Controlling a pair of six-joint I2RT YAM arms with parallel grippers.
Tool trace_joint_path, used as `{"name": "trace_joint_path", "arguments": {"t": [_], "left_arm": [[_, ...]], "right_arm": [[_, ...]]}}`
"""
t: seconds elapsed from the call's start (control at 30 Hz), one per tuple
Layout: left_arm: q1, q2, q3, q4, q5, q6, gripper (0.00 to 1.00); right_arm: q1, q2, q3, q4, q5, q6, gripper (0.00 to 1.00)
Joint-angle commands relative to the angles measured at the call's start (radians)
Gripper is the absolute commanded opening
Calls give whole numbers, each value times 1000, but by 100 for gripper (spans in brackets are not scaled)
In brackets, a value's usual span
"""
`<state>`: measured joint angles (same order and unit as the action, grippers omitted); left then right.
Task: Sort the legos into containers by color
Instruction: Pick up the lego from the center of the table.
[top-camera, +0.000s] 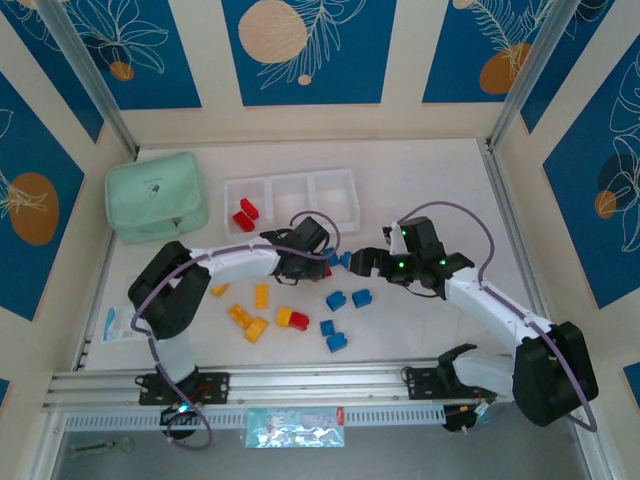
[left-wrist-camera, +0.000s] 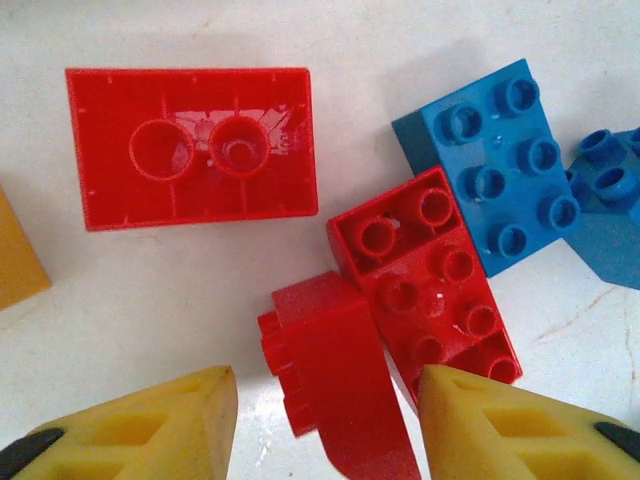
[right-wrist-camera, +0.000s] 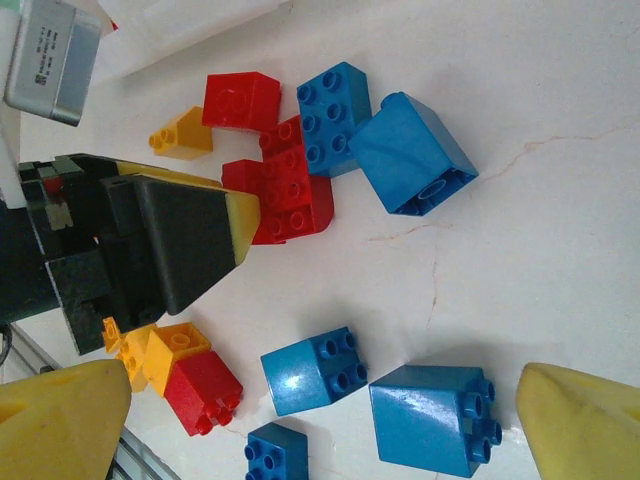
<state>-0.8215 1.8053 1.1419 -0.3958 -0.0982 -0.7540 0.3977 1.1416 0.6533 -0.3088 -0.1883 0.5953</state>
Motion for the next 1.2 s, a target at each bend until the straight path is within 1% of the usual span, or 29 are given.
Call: {"name": "trace_joint_path", "arguments": {"t": [0.0, 0.2, 0.3, 0.53, 0.6, 0.73, 0.93, 1.07, 1.17], "left_arm": [[-5, 18, 31, -8, -36, 1, 47], [-5, 12, 20, -23, -65, 10, 38], [-5, 19, 21, -34, -76, 13, 37], [-4, 42, 38, -17, -41, 15, 35], [-4, 41, 41, -16, -43, 12, 31], [-5, 25, 35, -20, -44, 13, 28], [-3, -54, 12, -76, -100, 39, 26], [2, -148, -19, -125, -169, 68, 26], [25, -219, -29, -171, -229, 102, 26]], "right_arm": [[-5, -13, -1, -4, -40, -6, 99], [-5, -11, 3, -3, -43, -7, 99], [-5, -5, 7, -1, -46, -10, 99], [-3, 12, 17, -1, -53, -11, 99], [-4, 11, 17, -1, -53, -11, 99], [-3, 5, 16, -3, -54, -12, 99], [15, 13, 40, -11, -52, -26, 99], [66, 41, 84, -11, -31, -30, 99], [113, 80, 122, 7, -30, -20, 99]]}}
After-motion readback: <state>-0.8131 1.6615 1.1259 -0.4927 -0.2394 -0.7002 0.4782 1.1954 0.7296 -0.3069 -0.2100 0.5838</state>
